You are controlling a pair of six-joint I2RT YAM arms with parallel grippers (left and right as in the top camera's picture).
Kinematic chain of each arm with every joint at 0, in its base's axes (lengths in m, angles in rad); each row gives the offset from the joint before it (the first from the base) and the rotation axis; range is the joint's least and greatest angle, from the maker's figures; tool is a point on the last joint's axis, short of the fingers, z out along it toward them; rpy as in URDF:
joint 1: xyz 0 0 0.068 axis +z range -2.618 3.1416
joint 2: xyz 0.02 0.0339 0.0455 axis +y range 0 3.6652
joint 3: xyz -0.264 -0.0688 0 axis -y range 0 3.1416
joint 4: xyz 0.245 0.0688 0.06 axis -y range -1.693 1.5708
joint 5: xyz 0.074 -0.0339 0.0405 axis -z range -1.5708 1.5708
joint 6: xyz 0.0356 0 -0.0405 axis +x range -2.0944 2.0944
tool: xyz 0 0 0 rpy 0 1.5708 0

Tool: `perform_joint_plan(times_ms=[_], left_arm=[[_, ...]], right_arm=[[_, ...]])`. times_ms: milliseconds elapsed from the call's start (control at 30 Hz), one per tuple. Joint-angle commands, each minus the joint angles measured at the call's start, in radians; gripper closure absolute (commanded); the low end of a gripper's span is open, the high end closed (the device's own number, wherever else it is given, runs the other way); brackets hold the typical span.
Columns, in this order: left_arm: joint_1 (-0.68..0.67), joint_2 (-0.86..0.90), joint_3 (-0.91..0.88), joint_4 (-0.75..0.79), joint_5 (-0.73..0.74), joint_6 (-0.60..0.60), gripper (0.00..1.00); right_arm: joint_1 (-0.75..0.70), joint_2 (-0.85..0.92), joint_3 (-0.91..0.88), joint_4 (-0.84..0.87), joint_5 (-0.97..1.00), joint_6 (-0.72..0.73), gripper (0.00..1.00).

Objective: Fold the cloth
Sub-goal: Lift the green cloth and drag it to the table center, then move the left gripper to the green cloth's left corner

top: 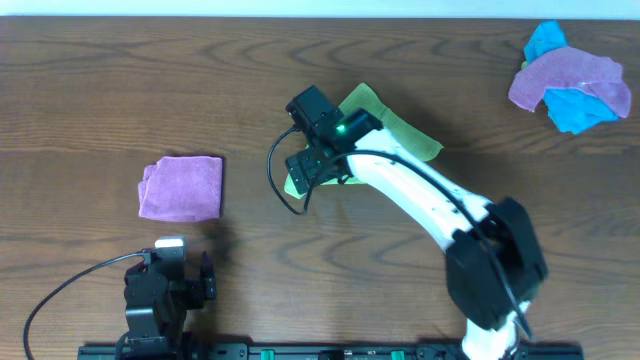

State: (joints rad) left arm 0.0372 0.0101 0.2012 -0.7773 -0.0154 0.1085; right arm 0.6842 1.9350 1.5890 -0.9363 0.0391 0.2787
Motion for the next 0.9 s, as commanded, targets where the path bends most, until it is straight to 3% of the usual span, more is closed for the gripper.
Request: perform_joint_plan(times_ms=[0, 200, 367, 633, 867], left_arm=[[-0.004, -0.006, -0.023, -0.033, -0.014, 0.000, 0.04], [-0.004, -0.006, -0.023, -0.033, -0.014, 0.000, 0.05], [-0.004, -0.006, -0.023, -0.033, -0.014, 0.000, 0.05], [-0.004, -0.006, -0.023, -0.033, -0.014, 0.000, 0.05], [-0.004, -0.006, -0.022, -0.032, -0.014, 0.000, 0.05]], right_arm=[[0.001, -0.152, 0.014, -0.031, -0.004, 0.066, 0.01], [-0.038, -0.372, 0.005, -0.151, -0.003, 0.143, 0.02], [-0.086, -0.468, -0.158, -0.164, -0.053, 0.200, 0.02], [-0.178, -0.521, -0.532, 0.195, -0.258, 0.252, 0.02], [-0.238, -0.517, -0.697, 0.455, -0.261, 0.347, 0.19]])
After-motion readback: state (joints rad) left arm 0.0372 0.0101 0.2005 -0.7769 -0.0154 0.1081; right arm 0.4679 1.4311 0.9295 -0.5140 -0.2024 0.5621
